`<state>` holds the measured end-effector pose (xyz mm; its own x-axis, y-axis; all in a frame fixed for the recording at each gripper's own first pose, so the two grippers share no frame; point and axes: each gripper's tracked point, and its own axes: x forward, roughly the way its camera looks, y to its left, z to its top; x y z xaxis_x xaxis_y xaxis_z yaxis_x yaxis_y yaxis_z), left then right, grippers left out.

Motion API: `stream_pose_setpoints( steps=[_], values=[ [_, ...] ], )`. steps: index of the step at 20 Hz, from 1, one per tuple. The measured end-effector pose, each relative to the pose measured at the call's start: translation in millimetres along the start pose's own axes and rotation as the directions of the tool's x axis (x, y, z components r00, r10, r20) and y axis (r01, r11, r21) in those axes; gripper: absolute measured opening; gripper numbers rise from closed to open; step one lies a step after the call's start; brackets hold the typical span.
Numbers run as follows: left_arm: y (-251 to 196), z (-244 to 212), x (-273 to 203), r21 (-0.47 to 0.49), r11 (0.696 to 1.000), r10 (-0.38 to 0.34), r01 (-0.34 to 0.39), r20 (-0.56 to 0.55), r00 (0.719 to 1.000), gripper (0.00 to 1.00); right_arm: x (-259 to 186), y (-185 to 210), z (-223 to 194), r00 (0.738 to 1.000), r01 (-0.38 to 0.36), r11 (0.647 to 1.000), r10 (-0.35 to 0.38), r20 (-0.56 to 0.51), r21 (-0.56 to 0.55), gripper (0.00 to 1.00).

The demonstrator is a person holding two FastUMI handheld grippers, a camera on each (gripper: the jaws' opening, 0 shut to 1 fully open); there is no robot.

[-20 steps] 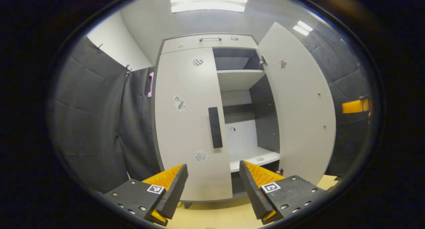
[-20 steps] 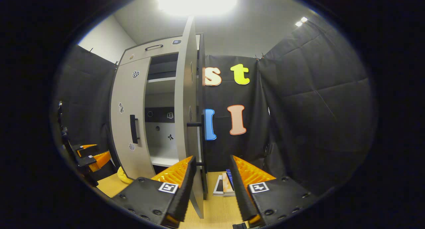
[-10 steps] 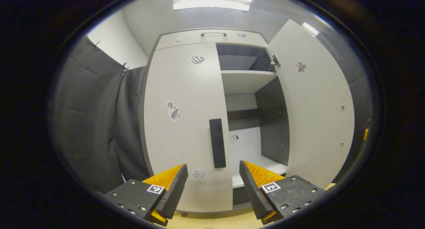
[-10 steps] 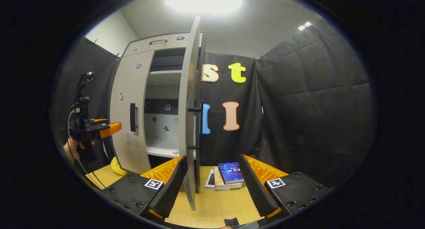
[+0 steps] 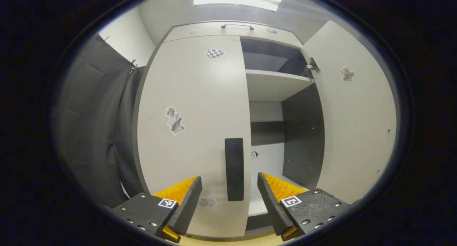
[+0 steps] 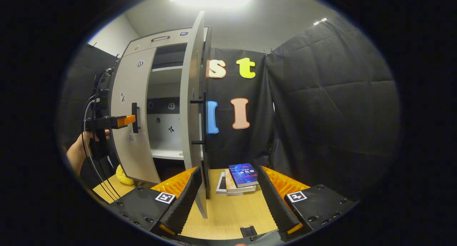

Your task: Open the right door of the double-door shoe cabinet with the right hand, and open the left door with the left hand.

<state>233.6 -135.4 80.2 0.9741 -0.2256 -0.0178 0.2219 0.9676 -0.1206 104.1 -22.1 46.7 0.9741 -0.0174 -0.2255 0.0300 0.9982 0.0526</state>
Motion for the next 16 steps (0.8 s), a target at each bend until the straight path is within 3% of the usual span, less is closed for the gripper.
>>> stream_pose_setpoints(
  steps=[6,7,10,11,12,14,15,16],
  values=[
    [1.4,-13.4,32.4,-0.034,0.999,0.017,-0.019,-0.043,0.999,0.90,-6.8,-5.6,-8.6,0.999,0.025,1.000,-0.025,-0.041,-0.001,0.97],
    [2.9,-16.3,35.0,-0.043,0.999,0.021,-0.023,-0.052,0.998,0.91,-7.3,-5.5,-9.4,0.999,0.027,1.000,-0.027,-0.044,0.001,0.92],
    [7.7,-21.4,43.1,-0.048,0.998,0.049,-0.052,-0.063,0.997,0.91,-9.4,-5.7,-12.3,0.998,0.031,1.000,-0.031,-0.062,0.002,0.97],
    [8.2,-20.6,46.9,-0.057,0.997,0.052,-0.055,-0.062,0.997,0.76,-10.3,-5.3,-14.0,0.997,0.030,1.000,-0.030,-0.068,0.002,0.92],
    [8.7,-22.8,48.4,-0.063,0.996,0.056,-0.061,-0.072,0.996,0.71,-11.4,-5.0,-15.1,0.997,0.028,1.000,-0.028,-0.071,0.004,0.97],
    [7.8,-28.0,52.3,-0.080,0.995,0.049,-0.056,-0.093,0.994,0.71,-12.5,-2.7,-17.6,0.997,0.020,1.000,-0.020,-0.079,0.007,0.92],
    [-1.3,-27.6,51.2,-0.105,0.994,0.013,-0.022,-0.090,0.996,0.70,-12.7,-2.2,-17.3,0.997,0.017,1.000,-0.017,-0.082,0.008,0.97],
    [-4.7,-25.5,52.6,-0.108,0.994,0.007,-0.016,-0.086,0.996,0.61,-13.1,-1.5,-17.3,0.996,0.015,1.000,-0.014,-0.083,0.008,0.97]
  ],
)
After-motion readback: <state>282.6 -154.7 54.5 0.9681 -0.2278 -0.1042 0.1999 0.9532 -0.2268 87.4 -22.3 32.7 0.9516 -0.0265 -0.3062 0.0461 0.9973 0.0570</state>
